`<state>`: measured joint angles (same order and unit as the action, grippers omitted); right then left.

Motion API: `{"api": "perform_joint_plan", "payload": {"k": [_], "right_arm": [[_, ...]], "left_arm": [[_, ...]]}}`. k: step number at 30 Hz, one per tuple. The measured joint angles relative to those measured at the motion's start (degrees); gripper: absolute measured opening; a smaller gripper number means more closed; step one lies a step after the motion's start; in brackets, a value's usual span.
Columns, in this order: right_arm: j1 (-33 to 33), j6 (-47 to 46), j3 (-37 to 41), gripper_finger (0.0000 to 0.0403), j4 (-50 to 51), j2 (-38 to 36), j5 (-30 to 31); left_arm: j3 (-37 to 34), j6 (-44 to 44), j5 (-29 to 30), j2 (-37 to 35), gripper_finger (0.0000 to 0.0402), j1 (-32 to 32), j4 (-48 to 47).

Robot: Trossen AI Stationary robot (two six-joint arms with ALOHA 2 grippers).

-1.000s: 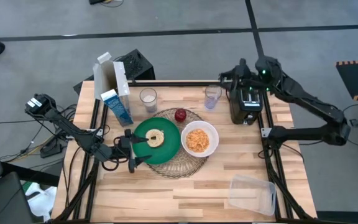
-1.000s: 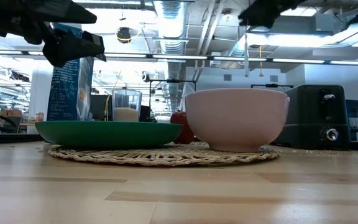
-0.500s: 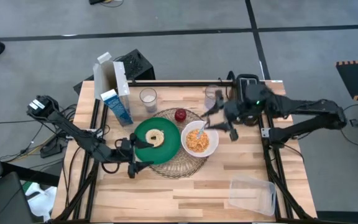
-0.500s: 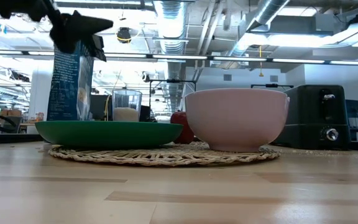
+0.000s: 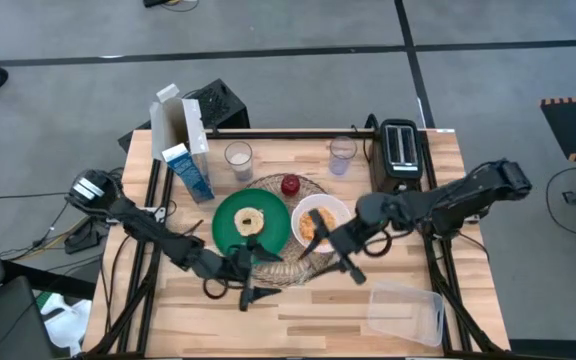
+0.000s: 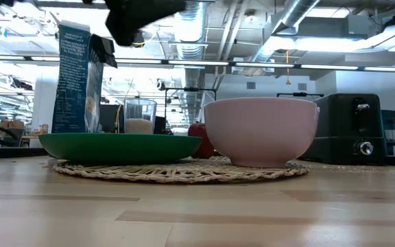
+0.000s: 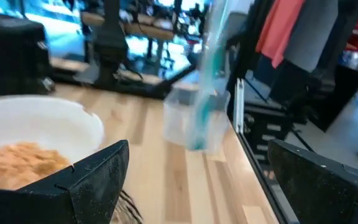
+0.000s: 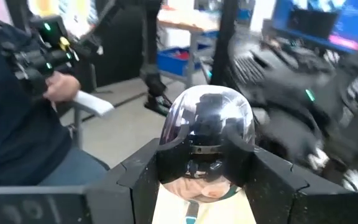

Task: Arrange a breakfast setting
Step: Put the blue spoon on the left side of the green plate from the transparent drinking glass

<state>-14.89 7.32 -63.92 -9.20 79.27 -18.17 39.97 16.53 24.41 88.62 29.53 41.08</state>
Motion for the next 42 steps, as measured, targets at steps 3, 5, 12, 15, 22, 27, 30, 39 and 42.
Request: {"api": "perform_joint_plan", "payload": {"k": [3,5,12,15,22,27,30,39,42], "right_arm": [[-1.8,-0.1,0.0,0.0228,-4.6,2.9,0.0],[-2.7,0.1,0.0,0.0229,-6.6,4.8,0.0],[-3.7,1.5,0.0,0.0218,-12.5,10.0,0.0],[-3.9,1.6,0.0,0.0227,-14.2,11.5,0.0],[-4.3,2.0,0.0,0.0217,-14.9,11.9,-0.1],[-4.7,2.2,0.0,0.0227,-15.4,11.4,-0.2],[-4.6,2.2,0.0,0.0226,-15.2,11.4,-0.2],[-4.6,2.8,0.0,0.0237,-15.3,11.4,-0.2],[-4.5,2.5,0.0,0.0252,-15.2,11.4,0.0]], "left_arm": [[1.7,0.7,-3.9,3.4,0.0369,-1.1,1.3],[2.7,0.3,-7.5,5.4,0.0369,-1.4,3.7],[6.8,-1.5,-12.4,9.1,0.0369,-1.5,5.1],[7.7,-2.4,-13.4,9.9,0.0369,-1.5,4.9],[7.9,-1.7,-14.9,10.1,0.0342,-1.5,2.1],[7.9,-1.6,-15.1,10.0,0.0281,-1.5,1.9],[7.9,-1.6,-15.1,10.0,0.0234,-1.5,2.1],[7.9,-2.5,-15.1,10.0,0.0051,-1.5,1.7],[7.9,-2.0,-14.6,10.0,0.0023,-1.4,0.8]]}}
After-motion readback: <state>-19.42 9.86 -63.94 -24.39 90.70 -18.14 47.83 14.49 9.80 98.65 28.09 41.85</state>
